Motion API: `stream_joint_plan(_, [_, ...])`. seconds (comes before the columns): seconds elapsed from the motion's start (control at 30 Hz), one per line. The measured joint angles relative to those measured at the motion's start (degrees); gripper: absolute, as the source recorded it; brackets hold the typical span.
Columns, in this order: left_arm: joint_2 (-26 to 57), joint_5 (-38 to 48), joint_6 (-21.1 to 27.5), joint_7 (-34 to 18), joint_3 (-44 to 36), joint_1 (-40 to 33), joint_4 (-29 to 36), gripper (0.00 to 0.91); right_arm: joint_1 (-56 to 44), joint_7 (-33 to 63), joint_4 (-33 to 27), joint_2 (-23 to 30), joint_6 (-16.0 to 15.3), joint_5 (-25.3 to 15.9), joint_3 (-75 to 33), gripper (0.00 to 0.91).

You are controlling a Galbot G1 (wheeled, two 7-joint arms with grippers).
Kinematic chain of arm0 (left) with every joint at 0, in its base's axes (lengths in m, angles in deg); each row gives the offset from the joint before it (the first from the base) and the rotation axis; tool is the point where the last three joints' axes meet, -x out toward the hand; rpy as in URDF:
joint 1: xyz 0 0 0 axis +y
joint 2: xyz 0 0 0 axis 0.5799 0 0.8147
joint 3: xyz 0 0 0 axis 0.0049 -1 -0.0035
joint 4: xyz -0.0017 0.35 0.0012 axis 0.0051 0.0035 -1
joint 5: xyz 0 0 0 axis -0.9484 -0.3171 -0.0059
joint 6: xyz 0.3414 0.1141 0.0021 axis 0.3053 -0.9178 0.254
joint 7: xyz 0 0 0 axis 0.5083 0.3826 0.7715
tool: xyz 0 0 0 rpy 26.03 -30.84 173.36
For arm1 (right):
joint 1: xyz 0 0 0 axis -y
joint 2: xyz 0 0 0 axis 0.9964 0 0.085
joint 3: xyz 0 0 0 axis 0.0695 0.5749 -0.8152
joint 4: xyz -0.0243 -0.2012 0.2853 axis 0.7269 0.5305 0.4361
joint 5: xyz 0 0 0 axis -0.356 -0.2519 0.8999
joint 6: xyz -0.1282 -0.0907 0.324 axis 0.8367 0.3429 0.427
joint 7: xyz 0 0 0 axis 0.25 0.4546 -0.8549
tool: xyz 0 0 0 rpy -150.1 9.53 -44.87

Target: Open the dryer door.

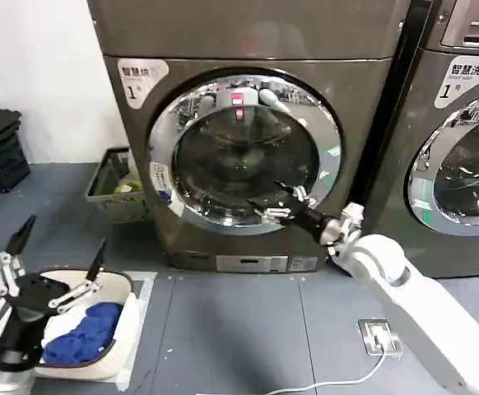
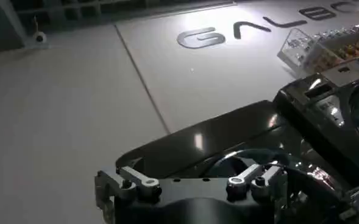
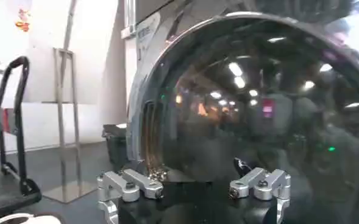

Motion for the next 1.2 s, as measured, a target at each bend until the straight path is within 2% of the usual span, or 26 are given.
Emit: stream_joint_plan(1.2, [-0.45,-0.07,-0.36,0.05,0.19,0.2,-0.31,0.907,13.49,-3.23,-17.53,10.88,1.58,-1.16,9.97,0.907])
